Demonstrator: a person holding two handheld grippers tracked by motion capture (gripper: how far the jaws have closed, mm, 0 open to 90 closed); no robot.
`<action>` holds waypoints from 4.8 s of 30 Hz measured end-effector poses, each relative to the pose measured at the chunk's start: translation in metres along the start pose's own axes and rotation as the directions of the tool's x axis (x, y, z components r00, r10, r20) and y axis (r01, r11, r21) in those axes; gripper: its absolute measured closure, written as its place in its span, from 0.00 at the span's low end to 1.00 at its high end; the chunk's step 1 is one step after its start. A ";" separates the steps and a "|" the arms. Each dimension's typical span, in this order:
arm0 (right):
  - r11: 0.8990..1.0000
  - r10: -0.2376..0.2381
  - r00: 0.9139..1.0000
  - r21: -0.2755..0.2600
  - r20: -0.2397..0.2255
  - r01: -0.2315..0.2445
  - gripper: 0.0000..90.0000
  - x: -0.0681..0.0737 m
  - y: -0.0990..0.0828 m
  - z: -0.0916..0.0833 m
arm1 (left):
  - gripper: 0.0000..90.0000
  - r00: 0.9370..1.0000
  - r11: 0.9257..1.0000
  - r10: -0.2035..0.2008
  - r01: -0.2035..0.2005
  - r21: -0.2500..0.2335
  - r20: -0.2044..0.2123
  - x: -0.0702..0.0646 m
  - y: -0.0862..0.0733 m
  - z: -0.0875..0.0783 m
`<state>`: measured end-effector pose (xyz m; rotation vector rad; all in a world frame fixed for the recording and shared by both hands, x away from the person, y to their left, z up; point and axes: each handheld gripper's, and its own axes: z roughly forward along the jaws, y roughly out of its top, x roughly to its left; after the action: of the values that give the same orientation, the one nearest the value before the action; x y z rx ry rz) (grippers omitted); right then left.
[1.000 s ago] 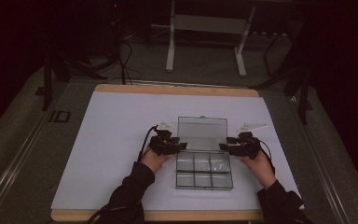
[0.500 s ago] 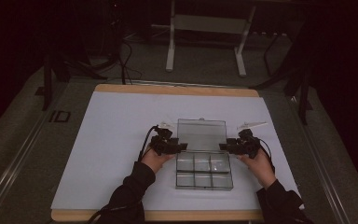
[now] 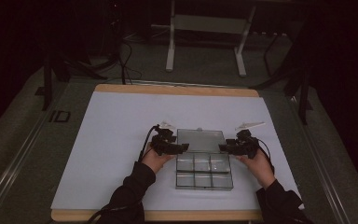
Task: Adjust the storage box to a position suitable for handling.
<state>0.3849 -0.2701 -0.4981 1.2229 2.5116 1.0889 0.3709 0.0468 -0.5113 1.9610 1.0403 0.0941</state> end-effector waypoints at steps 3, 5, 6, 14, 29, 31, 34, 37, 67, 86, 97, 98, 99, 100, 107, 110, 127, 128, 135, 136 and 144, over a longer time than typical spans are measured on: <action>1.000 -0.010 1.000 0.005 -0.003 0.010 0.52 0.000 0.001 -0.003 | 0.20 1.000 1.000 0.006 -0.006 -0.012 0.022 -0.001 0.001 -0.003; 1.000 -0.017 1.000 0.004 -0.007 0.017 0.50 0.000 0.002 -0.005 | 0.14 0.999 1.000 0.016 -0.015 -0.016 0.034 -0.002 0.000 -0.004; 1.000 -0.023 1.000 0.004 -0.007 0.023 0.49 0.001 0.002 -0.006 | 0.11 0.999 1.000 0.021 -0.020 -0.016 0.039 -0.002 0.000 -0.004; 0.997 -0.068 0.997 0.022 -0.028 0.069 0.41 0.002 0.003 -0.016 | 0.04 0.998 0.998 0.054 -0.052 -0.037 0.046 -0.002 -0.003 -0.011; 0.989 -0.134 0.990 0.065 -0.034 0.136 0.42 -0.005 -0.006 -0.038 | 0.05 0.997 0.996 0.074 -0.071 -0.061 0.038 -0.001 -0.018 -0.026; 0.984 -0.154 0.988 0.082 -0.030 0.156 0.44 -0.006 -0.011 -0.042 | 0.05 0.996 0.995 0.082 -0.079 -0.064 0.042 -0.002 -0.020 -0.028; 0.980 -0.171 0.985 0.096 -0.027 0.172 0.46 -0.007 -0.014 -0.045 | 0.05 0.995 0.995 0.084 -0.081 -0.067 0.046 -0.002 -0.021 -0.030; 0.972 -0.199 0.980 0.121 -0.027 0.201 0.47 -0.009 -0.020 -0.049 | 0.05 0.995 0.994 0.087 -0.083 -0.070 0.048 -0.003 -0.024 -0.032; 0.846 -0.332 0.938 0.409 -0.098 0.342 0.70 -0.032 -0.051 -0.057 | 0.05 0.995 0.994 0.094 -0.092 -0.057 0.023 -0.002 -0.053 -0.056; 0.753 -0.381 0.921 0.550 -0.081 0.360 0.85 -0.023 -0.037 -0.039 | 0.05 0.997 0.992 0.082 -0.081 -0.100 0.007 0.003 -0.069 -0.060; 0.770 -0.355 0.931 0.540 -0.082 0.341 0.93 -0.025 -0.036 -0.041 | 0.05 0.997 0.991 0.083 -0.082 -0.104 0.005 0.003 -0.072 -0.058; 0.769 -0.356 0.931 0.539 -0.084 0.343 0.93 -0.025 -0.036 -0.041 | 0.05 0.997 0.991 0.082 -0.081 -0.103 0.005 0.004 -0.072 -0.058; 0.770 -0.352 0.932 0.539 -0.086 0.340 0.94 -0.026 -0.036 -0.041 | 0.05 0.997 0.991 0.081 -0.080 -0.105 0.006 0.004 -0.072 -0.058; 0.769 -0.353 0.932 0.540 -0.086 0.341 0.94 -0.026 -0.036 -0.042 | 0.05 0.997 0.991 0.083 -0.082 -0.107 0.004 0.004 -0.072 -0.059; 0.779 -0.359 0.929 0.519 -0.091 0.352 0.94 -0.023 -0.030 -0.052 | 0.05 0.997 0.991 0.083 -0.082 -0.110 0.002 0.004 -0.072 -0.059; 0.785 -0.361 0.928 0.506 -0.092 0.356 0.94 -0.021 -0.026 -0.058 | 0.05 0.996 0.991 0.084 -0.083 -0.107 0.002 0.004 -0.072 -0.059; 0.793 -0.404 0.911 0.466 -0.082 0.394 0.93 -0.010 -0.008 -0.079 | 0.05 0.996 0.990 0.089 -0.088 -0.111 0.003 0.003 -0.072 -0.059; 0.791 -0.406 0.910 0.465 -0.084 0.397 0.94 -0.009 -0.006 -0.080 | 0.05 0.996 0.990 0.089 -0.089 -0.111 0.003 0.003 -0.072 -0.059; 0.785 -0.434 0.896 0.449 -0.094 0.427 0.94 0.001 0.006 -0.086 | 0.05 0.996 0.989 0.093 -0.092 -0.117 0.002 0.003 -0.072 -0.060; 0.785 -0.438 0.894 0.443 -0.098 0.433 0.94 0.003 0.008 -0.086 | 0.05 0.996 0.989 0.093 -0.092 -0.117 0.002 0.003 -0.072 -0.060; 0.767 -0.474 0.871 0.423 -0.131 0.482 0.93 0.017 0.020 -0.089 | 0.05 0.996 0.989 0.091 -0.090 -0.121 0.002 0.003 -0.072 -0.060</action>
<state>0.3496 -0.2985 -0.4166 0.5546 2.9414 0.4108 0.3015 0.1078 -0.5290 1.8971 0.9190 0.1951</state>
